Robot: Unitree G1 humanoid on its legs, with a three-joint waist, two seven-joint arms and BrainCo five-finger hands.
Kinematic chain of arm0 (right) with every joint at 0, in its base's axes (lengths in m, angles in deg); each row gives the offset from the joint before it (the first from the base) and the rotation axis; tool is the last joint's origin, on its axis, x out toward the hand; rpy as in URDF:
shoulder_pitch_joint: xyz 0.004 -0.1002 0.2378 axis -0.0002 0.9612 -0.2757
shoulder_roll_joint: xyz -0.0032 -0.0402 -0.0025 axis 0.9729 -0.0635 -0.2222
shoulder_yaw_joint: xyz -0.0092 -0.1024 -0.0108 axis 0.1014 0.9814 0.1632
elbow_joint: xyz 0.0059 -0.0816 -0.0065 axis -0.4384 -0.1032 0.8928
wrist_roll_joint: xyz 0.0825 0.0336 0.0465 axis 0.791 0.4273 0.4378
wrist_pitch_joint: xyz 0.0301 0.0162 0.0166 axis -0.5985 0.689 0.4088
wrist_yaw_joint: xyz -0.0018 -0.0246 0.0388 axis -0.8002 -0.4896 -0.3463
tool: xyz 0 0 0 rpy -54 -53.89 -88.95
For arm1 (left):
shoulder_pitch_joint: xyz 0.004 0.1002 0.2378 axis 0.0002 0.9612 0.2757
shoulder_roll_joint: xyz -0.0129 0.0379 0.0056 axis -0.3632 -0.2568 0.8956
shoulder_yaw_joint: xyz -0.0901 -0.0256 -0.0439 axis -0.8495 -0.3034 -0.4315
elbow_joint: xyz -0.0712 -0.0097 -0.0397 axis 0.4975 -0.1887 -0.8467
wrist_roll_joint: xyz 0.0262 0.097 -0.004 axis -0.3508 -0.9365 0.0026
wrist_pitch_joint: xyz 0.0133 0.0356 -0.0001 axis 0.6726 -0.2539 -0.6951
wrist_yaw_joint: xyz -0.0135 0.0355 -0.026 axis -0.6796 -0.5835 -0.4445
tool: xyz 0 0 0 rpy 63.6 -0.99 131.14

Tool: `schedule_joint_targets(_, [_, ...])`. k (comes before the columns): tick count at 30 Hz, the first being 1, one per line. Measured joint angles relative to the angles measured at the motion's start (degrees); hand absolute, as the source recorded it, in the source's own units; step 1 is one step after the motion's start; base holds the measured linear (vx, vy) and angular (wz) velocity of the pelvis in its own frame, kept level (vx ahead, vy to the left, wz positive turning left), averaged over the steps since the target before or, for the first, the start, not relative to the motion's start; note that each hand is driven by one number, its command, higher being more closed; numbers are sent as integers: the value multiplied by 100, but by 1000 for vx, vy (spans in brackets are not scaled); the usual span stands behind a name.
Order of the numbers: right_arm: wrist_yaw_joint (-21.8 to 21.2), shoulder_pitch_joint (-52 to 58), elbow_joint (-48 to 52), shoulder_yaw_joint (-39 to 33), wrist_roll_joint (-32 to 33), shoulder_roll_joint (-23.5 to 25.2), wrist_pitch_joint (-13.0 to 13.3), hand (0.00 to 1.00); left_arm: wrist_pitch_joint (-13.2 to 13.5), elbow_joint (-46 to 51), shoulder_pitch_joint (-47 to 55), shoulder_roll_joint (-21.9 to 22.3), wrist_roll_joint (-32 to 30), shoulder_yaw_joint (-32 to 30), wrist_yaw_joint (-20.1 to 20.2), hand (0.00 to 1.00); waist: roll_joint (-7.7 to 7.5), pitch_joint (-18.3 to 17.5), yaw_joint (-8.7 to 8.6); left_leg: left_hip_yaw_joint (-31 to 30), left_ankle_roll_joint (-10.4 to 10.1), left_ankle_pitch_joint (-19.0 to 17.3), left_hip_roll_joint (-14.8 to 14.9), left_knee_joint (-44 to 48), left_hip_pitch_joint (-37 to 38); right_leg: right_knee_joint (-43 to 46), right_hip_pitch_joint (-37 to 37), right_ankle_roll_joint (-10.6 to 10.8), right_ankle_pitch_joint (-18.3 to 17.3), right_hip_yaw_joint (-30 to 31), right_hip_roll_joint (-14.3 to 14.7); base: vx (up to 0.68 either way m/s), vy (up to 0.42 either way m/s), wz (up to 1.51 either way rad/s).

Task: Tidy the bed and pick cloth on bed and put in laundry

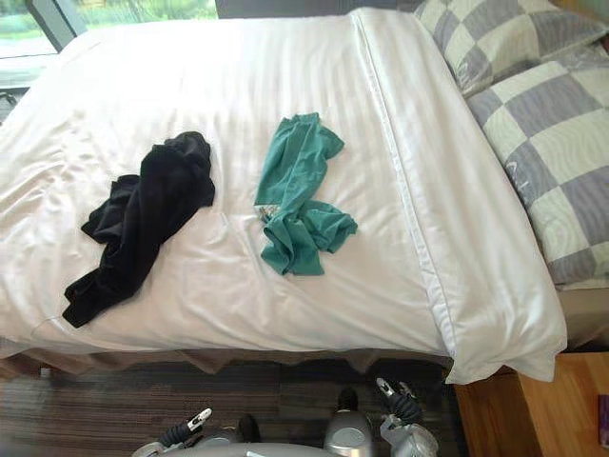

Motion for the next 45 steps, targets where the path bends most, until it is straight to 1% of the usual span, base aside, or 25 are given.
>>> schedule_joint_targets(1, [-3,0,-27,86,-41,-47,-57,0,105,9,-10,12,-41,-13,1,0,24,8,20,-22,-12,-246,149,474,-133,158,30,22,-70,0,-27,-97,35,11])
schedule_joint_targets(3, [-6,33,-63,137,-53,-101,-59,0,148,-24,3,29,-146,-15,15,0,56,-6,-9,-63,26,-411,184,768,-149,420,40,39,-148,18,-88,-50,69,5])
schedule_joint_targets(6, [-61,125,-66,64,-60,-123,-64,0,174,-220,-39,48,-319,-224,181,0,-6,-52,-51,-24,69,-401,69,751,-143,524,-62,40,-186,161,-221,-41,70,-6])
schedule_joint_targets(8, [-123,147,-130,5,-112,-118,-36,0,267,-245,-32,103,-315,-377,297,0,-28,-69,-57,40,115,-438,-22,744,-149,469,-144,149,-124,341,-241,-35,76,-32])
schedule_joint_targets(12, [-301,293,-295,17,-216,-56,-7,0,230,-351,-89,-25,-306,-108,422,0,-126,-180,-152,196,147,-165,-339,41,56,-44,-73,208,249,298,-409,10,115,-9])
schedule_joint_targets(13, [-378,349,-357,35,-218,-52,16,0,216,-358,-120,-46,-315,-56,431,0,-143,-169,-148,273,179,-71,-414,-161,206,-174,-10,168,333,165,-474,48,120,-22])
schedule_joint_targets(15, [-506,333,-460,100,-424,-51,85,0,219,-356,-116,-21,-309,-11,423,0,-107,-180,-63,600,217,50,-402,-444,358,-26,3,-291,311,-694,-662,57,100,-49])
schedule_joint_targets(16, [-501,327,-501,180,-567,-91,116,0,214,-357,-116,-41,-311,-4,378,0,-113,-190,-35,724,204,41,-327,-497,366,150,-75,-427,319,-1093,-697,95,28,-59])
schedule_joint_targets(19, [-704,274,-498,472,-676,-72,94,0,122,-359,-238,-203,-320,151,293,0,-199,-195,-41,746,83,64,-178,-560,333,-142,-23,-130,408,-1042,-296,113,-55,-33])
schedule_joint_targets(22, [-772,239,-507,601,-682,-87,45,0,6,-341,-545,-90,-311,400,301,0,-180,-202,-61,512,2,224,-13,-707,326,-469,129,-183,362,-1029,3,125,-117,13])
schedule_joint_targets(23, [-783,204,-512,683,-658,-130,36,0,-12,-316,-705,50,-305,515,276,0,-118,-173,-60,349,-6,272,49,-762,302,-534,151,-218,397,-1061,93,116,-139,21])
schedule_joint_targets(26, [-785,98,-520,956,-646,-253,-31,0,-46,-262,-922,382,-308,554,183,0,-78,-170,-138,223,51,399,82,-685,239,-589,252,-231,394,-1005,113,131,-84,20])
schedule_joint_targets(28, [-853,-63,-512,1172,-663,-272,-23,0,28,-157,-924,499,-311,550,175,0,-153,-147,-85,298,48,394,27,21,-47,-522,277,-199,253,-765,-61,65,8,13])
schedule_joint_targets(29, [-882,-128,-514,1214,-666,-282,-16,0,83,-131,-924,499,-312,547,181,0,-128,-116,-73,327,46,392,30,357,-197,-479,275,-199,153,-681,-134,11,2,27])
schedule_joint_targets(30, [-923,-253,-507,1316,-671,-264,16,0,166,-53,-933,501,-321,538,196,0,-169,-63,-64,344,-7,359,139,1092,-451,-354,329,-150,-16,-527,-176,-5,-15,27])
schedule_joint_targets(31, [-926,-354,-488,1352,-690,-241,44,0,226,39,-952,501,-324,537,219,0,-98,67,-51,353,-14,357,281,1662,-608,-222,404,-169,-118,-503,-181,-23,-29,20])
schedule_joint_targets(32, [-878,-436,-465,1350,-727,-235,73,0,284,78,-960,489,-329,488,244,0,65,179,4,353,-110,420,467,2252,-831,22,415,-168,-267,-490,-190,-23,-31,6])
schedule_joint_targets(33, [-853,-462,-440,1323,-754,-283,96,0,311,71,-959,496,-330,489,251,0,104,215,-8,351,-176,483,510,2443,-891,163,406,-161,-349,-492,-276,0,0,0])
schedule_joint_targets(36, [-580,-516,-392,1170,-839,-384,102,0,359,-9,-868,519,-321,495,304,0,209,227,-145,513,-88,373,669,2059,-641,857,140,-188,-701,-404,-577,19,66,-14])
schedule_joint_targets(39, [-318,-472,-408,800,-965,-421,103,0,412,-58,-928,512,-303,488,363,0,86,294,-230,276,199,624,1079,1939,-666,1346,-224,-111,-811,-211,-937,-1,139,-8])
schedule_joint_targets(40, [-269,-414,-416,729,-1079,-457,110,0,462,-75,-931,529,-278,497,429,0,46,314,-302,3,271,936,1180,1871,-648,1464,-262,23,-816,-148,-1104,2,352,2])
schedule_joint_targets(42, [-247,-374,-423,743,-1166,-574,168,0,495,-106,-925,618,-252,514,499,0,85,291,-344,-329,483,1844,1187,1518,-531,1549,-380,279,-761,-27,-1288,4,422,-3])
schedule_joint_targets(43, [-244,-388,-496,748,-1212,-606,200,0,527,-105,-924,639,-248,559,523,0,67,263,-340,-417,71,1330,977,1383,-475,1442,-404,527,-602,104,-1380,0,488,5])
schedule_joint_targets(44, [-201,-343,-544,741,-1237,-532,296,0,542,-107,-907,610,-250,596,546,0,-11,197,-359,-364,-236,864,877,1135,-353,1139,-363,673,-343,67,-1457,-10,621,18])
schedule_joint_targets(45, [-182,-310,-569,731,-1258,-511,340,0,553,-113,-912,576,-209,701,543,0,44,164,-367,-266,-513,522,870,890,-272,870,-257,729,-111,-31,-1444,-16,431,28])
